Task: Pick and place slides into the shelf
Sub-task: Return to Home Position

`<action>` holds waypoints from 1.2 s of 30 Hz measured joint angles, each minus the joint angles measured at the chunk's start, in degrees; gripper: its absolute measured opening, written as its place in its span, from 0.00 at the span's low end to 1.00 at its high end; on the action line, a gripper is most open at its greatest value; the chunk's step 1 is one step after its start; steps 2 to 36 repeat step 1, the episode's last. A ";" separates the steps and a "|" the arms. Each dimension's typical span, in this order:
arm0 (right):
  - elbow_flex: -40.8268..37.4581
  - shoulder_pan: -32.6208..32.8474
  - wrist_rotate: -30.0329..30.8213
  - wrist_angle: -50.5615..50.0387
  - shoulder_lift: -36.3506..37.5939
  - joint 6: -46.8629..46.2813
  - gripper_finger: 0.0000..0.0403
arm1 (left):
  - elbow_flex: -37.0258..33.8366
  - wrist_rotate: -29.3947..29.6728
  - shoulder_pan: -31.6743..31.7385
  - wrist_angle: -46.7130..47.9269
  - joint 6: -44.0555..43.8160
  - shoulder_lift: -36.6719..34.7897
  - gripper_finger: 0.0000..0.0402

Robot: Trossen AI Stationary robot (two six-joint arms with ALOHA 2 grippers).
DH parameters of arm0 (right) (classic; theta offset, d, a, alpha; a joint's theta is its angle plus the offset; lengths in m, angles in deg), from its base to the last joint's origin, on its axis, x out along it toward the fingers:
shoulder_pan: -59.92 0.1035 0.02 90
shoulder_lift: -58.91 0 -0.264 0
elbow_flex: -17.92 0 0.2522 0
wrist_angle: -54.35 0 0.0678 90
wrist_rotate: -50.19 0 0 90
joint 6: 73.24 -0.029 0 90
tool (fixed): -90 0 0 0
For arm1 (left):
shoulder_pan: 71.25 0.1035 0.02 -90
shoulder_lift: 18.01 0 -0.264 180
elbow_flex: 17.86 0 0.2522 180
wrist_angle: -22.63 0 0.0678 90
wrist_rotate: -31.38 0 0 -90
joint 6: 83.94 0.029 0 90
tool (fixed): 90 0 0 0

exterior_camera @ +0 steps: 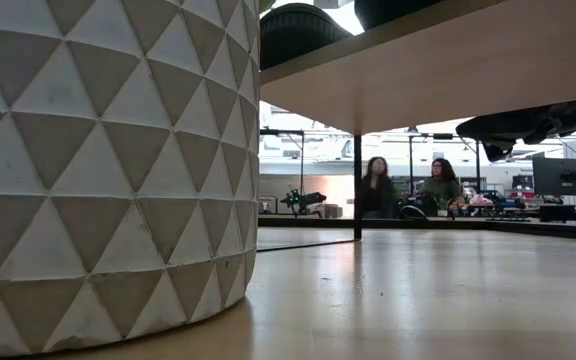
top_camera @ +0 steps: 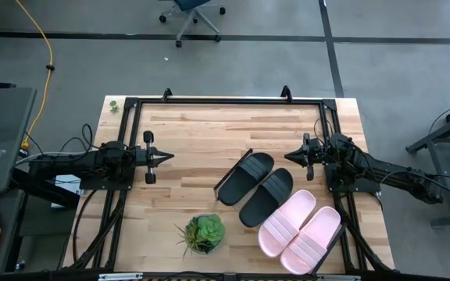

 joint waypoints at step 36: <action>-0.02 0.00 -0.01 0.00 -0.01 -0.02 0.00 | 0.00 -0.01 0.00 0.00 0.00 0.00 0.00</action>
